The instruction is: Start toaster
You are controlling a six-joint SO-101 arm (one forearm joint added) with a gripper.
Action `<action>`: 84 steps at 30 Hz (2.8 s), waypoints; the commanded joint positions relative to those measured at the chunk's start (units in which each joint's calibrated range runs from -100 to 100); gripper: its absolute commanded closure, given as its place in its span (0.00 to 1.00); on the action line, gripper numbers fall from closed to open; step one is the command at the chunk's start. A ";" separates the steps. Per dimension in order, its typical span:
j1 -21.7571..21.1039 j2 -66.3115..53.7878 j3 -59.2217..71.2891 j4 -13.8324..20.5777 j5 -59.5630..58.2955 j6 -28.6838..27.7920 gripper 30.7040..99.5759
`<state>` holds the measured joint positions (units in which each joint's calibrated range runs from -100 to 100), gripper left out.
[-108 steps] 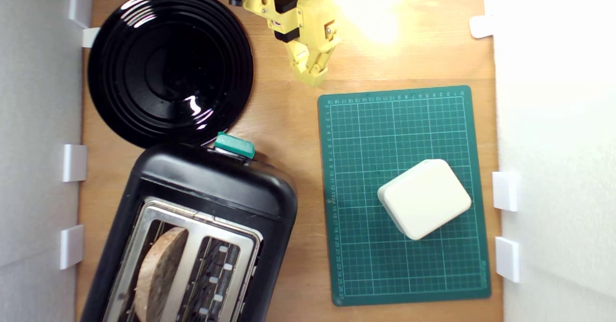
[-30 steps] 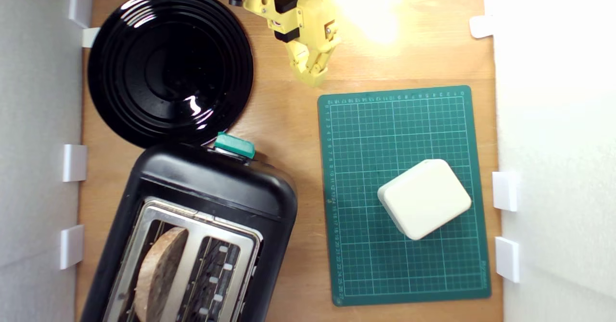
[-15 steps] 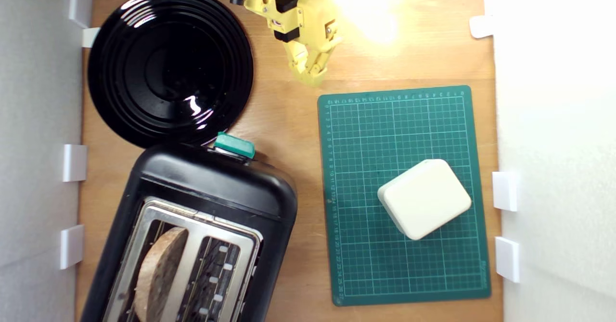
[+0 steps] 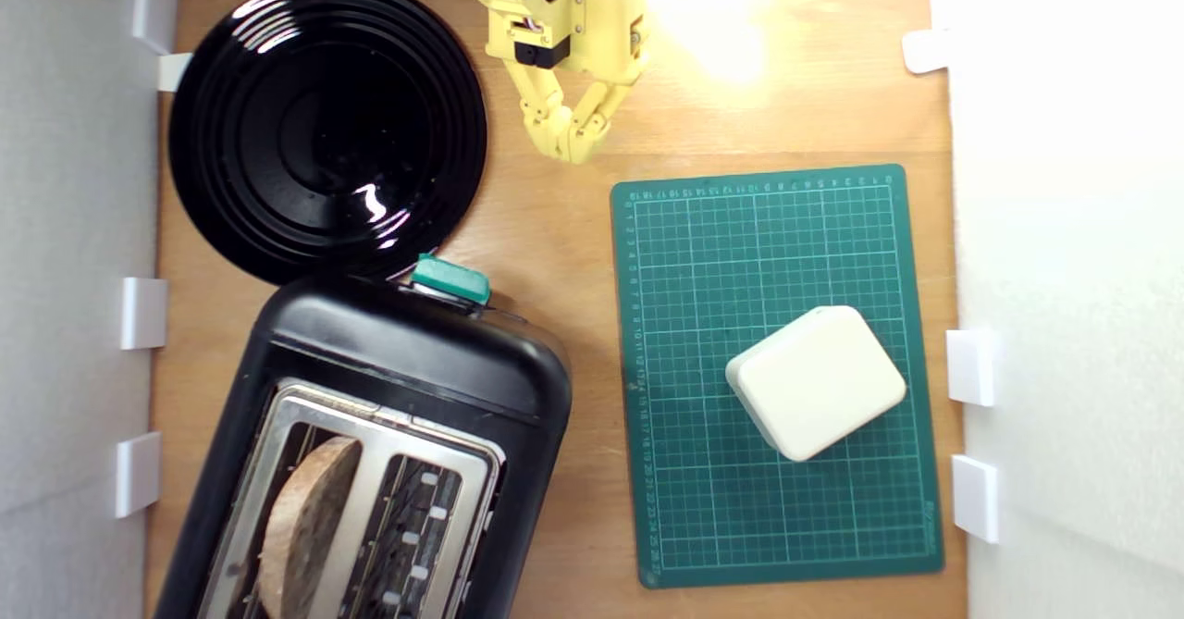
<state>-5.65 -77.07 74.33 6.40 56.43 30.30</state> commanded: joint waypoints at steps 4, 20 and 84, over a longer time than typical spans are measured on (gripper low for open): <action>9.46 11.13 -13.22 -4.25 0.23 12.66 0.99; 14.70 29.53 -40.48 -3.78 -0.37 15.55 0.99; 17.71 68.08 -53.56 -1.24 -9.44 14.92 0.99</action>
<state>11.79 -9.13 19.18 4.48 49.62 45.49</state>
